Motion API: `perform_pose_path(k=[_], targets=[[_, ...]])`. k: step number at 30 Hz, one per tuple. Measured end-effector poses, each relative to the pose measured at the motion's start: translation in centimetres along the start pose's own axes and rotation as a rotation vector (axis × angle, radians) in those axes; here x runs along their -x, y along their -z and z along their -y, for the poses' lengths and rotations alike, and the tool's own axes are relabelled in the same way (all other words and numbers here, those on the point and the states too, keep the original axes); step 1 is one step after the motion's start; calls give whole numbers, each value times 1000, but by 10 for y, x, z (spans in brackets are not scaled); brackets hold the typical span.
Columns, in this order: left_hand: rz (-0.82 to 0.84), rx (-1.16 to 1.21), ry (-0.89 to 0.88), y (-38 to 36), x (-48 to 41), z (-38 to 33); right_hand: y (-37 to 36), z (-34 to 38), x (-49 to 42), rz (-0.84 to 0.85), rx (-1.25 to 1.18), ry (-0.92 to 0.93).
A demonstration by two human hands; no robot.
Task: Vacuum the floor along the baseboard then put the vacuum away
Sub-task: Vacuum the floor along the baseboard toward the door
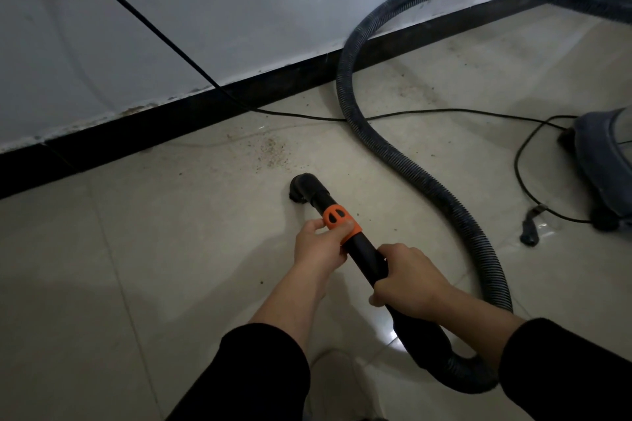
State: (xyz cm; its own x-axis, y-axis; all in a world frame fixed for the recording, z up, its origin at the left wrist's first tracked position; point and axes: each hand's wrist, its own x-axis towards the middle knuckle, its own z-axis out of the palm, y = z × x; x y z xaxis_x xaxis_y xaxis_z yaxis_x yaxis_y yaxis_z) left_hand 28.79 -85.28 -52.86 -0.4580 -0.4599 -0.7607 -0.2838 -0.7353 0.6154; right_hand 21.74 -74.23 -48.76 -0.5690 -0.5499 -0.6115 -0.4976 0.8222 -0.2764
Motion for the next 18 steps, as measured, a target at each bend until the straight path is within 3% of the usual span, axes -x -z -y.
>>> perform_pose_path(k=[8, 18], targets=[[52, 38, -41, 0, -8, -7, -1, 8, -14, -41, -54, 2], [-44, 63, -111, 5, -28, -11, -6, 22, -35, -38, -110, 41]])
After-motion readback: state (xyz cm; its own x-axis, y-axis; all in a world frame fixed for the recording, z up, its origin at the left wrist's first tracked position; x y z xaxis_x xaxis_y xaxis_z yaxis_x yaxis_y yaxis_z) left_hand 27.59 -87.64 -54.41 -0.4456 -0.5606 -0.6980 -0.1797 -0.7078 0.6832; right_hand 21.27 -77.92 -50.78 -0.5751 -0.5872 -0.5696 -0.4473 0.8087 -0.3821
